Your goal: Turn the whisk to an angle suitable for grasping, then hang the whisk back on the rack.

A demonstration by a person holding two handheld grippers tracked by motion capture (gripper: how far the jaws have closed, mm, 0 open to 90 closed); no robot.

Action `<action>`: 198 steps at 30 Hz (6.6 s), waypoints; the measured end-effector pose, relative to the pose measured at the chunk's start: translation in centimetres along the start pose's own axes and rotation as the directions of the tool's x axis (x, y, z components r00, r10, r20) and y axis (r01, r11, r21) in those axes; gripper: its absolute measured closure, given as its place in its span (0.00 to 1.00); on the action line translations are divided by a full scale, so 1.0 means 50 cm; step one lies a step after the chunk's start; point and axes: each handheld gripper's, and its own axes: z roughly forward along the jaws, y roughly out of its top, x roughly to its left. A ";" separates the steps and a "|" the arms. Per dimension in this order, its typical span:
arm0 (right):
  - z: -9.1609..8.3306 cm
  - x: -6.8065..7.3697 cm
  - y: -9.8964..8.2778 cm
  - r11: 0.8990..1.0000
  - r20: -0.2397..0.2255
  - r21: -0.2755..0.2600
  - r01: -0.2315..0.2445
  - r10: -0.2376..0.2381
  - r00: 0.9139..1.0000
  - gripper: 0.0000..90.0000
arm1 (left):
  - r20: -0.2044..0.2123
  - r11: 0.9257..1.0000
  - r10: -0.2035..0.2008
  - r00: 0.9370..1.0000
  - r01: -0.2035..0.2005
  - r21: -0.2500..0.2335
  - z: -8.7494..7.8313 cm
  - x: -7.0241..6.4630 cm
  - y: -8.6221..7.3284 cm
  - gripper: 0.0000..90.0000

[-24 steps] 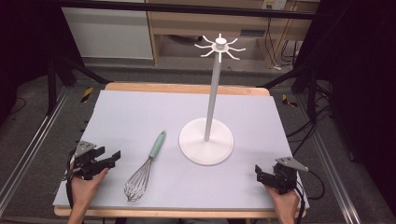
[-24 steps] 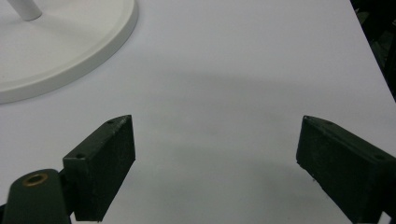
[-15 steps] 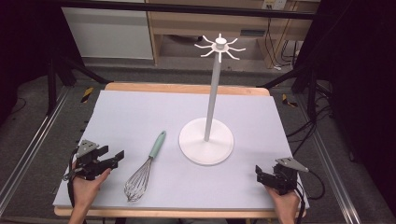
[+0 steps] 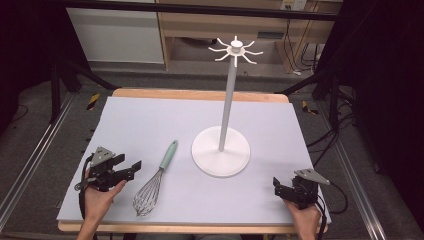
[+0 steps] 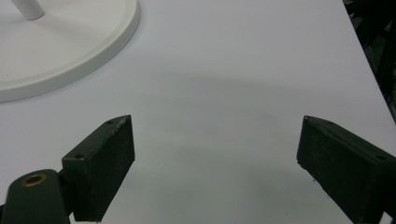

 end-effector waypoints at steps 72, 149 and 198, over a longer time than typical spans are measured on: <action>-0.001 0.013 0.006 1.000 -0.024 0.004 0.019 -0.018 1.000 0.13 | 0.071 0.914 0.168 0.983 -0.182 0.363 0.151 -0.106 0.109 0.43; 0.003 0.011 0.007 1.000 -0.030 0.019 0.008 -0.008 1.000 0.12 | 0.086 0.897 0.049 0.995 -0.082 0.434 0.131 -0.105 0.103 0.77; 0.001 0.011 0.008 1.000 -0.025 0.009 0.005 -0.005 1.000 0.12 | 0.142 0.982 0.091 0.986 -0.065 -0.178 -0.065 -0.114 0.169 0.76</action>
